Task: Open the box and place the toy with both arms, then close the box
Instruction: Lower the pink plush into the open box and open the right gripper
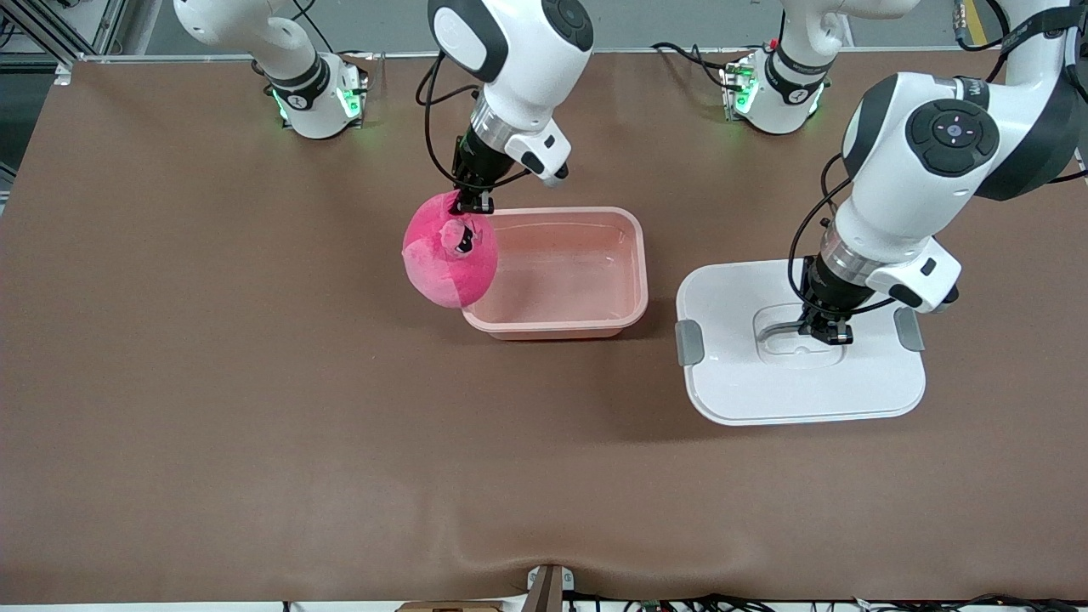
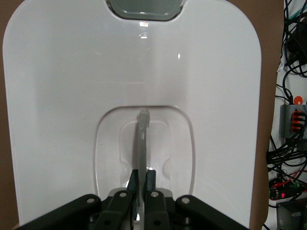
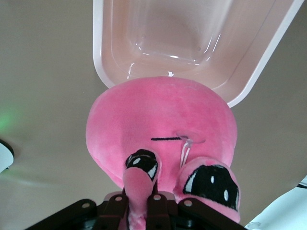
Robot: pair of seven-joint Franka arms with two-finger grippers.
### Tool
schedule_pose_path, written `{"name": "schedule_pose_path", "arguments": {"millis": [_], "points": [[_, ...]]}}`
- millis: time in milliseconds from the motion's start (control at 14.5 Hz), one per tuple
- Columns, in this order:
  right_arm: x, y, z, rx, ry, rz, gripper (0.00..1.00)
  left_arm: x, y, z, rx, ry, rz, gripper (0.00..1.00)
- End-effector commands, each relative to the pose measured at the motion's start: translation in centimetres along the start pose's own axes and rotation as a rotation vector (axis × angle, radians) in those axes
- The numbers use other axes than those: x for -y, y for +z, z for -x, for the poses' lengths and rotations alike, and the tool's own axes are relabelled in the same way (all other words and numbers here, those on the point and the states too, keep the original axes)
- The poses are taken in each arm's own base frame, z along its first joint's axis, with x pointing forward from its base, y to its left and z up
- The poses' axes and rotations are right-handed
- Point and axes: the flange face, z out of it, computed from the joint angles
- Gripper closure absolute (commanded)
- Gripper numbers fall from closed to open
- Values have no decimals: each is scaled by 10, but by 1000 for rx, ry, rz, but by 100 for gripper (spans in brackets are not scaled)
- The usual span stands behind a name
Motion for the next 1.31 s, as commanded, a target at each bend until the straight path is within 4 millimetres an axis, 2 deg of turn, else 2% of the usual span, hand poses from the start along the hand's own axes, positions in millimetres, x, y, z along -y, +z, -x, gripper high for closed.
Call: {"name": "schedule_pose_path", "arguments": {"millis": [0,277,415,553,622,691,760,830,1037,1244], "points": [[4,1,-15,28,8,19,100,7,-9,-5,-4,15,5,100],[5,7,-27,38,-6,19,100,6,-10,-6,-4,13,8,100],[4,0,-34,29,-10,33,100,4,-9,-15,-6,21,5,100],[-4,-10,-41,8,4,53,99,4,-9,-16,-3,18,4,100],[-10,-18,-43,-10,23,66,94,4,-9,-16,-3,18,4,100],[-13,-24,-45,-23,32,75,70,3,-9,-16,-3,18,6,100],[-14,-25,-44,-28,34,75,7,3,-9,-16,-2,17,5,100],[-14,-27,-41,-33,28,72,0,4,-9,-16,-2,17,4,100],[-5,-54,-23,-76,43,85,0,4,-8,-16,-3,17,2,100],[1,-71,-12,-140,49,68,0,4,-6,-16,-3,18,-1,100]]}}
